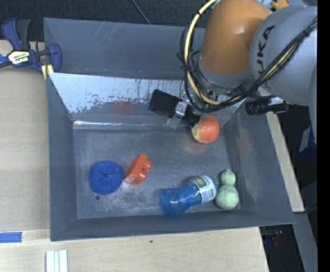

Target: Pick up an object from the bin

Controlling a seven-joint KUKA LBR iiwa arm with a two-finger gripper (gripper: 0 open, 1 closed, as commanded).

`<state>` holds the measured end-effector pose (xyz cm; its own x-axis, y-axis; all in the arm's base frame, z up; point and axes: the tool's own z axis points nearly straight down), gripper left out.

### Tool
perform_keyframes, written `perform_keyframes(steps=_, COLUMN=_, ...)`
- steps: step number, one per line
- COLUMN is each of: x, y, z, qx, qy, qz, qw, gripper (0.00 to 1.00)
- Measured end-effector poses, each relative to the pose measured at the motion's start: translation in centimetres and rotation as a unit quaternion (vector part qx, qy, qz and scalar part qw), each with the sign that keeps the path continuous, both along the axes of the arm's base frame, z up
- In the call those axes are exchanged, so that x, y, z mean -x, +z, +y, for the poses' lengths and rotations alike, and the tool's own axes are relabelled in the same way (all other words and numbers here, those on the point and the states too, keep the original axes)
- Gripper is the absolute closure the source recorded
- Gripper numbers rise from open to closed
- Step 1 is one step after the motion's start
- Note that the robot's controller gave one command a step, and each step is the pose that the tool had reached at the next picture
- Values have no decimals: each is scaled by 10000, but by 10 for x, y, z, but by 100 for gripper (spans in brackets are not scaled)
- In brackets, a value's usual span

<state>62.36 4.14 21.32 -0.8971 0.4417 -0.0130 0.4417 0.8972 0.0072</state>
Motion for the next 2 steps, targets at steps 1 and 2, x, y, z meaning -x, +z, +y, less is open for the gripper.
perform_keyframes(steps=1, x=-2, y=23, z=0, qx=-3, qy=7, qz=-30, qw=10000, gripper=100)
perform_keyframes(steps=2, x=-2, y=30, z=-1, qx=-1, qy=15, qz=-40, qw=10000, gripper=100)
